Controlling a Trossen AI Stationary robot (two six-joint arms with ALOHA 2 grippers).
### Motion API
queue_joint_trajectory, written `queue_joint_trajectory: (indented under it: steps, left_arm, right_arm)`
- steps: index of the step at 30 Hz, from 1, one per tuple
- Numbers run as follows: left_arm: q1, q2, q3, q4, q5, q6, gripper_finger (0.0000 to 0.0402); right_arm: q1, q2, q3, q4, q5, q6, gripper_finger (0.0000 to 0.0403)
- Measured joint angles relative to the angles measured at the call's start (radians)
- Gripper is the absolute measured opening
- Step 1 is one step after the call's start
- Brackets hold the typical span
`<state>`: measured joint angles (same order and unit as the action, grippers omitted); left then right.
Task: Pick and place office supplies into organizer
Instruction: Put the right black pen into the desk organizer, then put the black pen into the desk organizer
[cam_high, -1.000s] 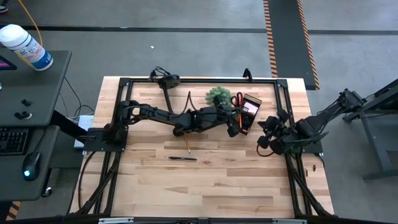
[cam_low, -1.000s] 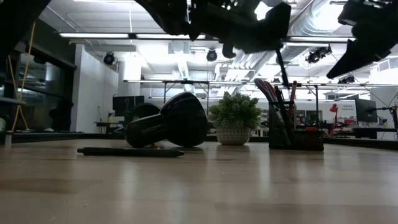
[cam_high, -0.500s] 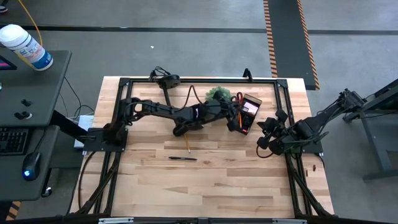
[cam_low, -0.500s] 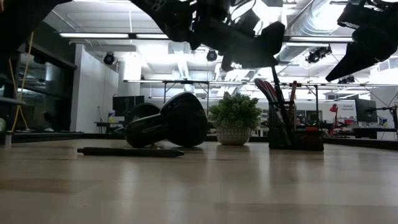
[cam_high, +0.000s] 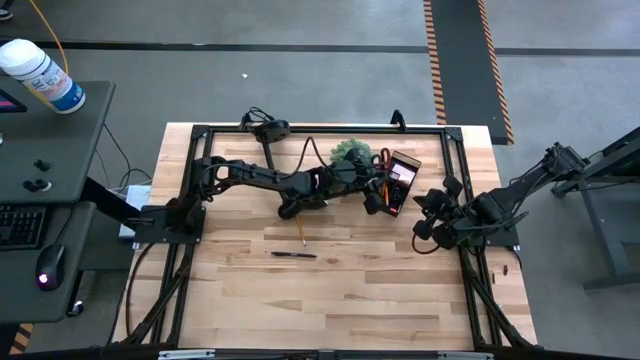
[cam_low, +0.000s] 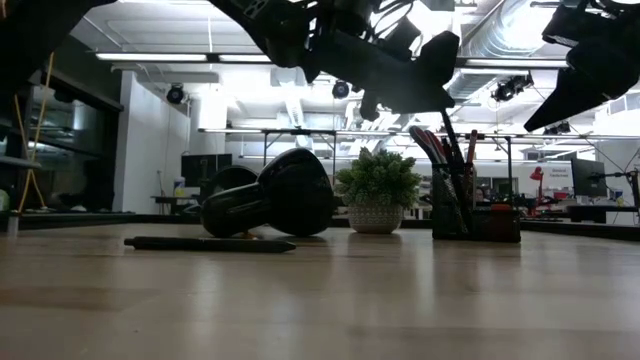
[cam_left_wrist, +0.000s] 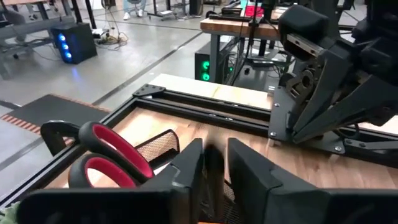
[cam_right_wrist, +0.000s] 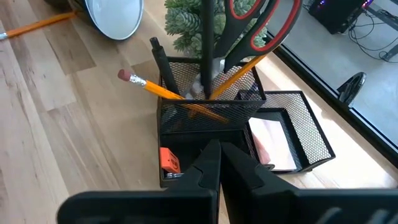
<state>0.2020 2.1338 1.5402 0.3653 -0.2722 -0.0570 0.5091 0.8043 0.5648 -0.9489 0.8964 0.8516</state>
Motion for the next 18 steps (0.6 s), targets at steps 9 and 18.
queue_joint_trajectory:
  steps: [9, 18]
  left_arm:
    - [0.001, 0.000, 0.000, -0.001, 0.000, 0.000, 0.0144]
    - [-0.057, -0.024, -0.001, 0.013, -0.022, 0.157, 0.0168]
  right_arm:
    - [0.000, 0.000, 0.000, 0.001, -0.010, -0.005, 0.0000]
    - [0.007, 0.000, 0.000, 0.011, -0.017, -0.026, 0.0000]
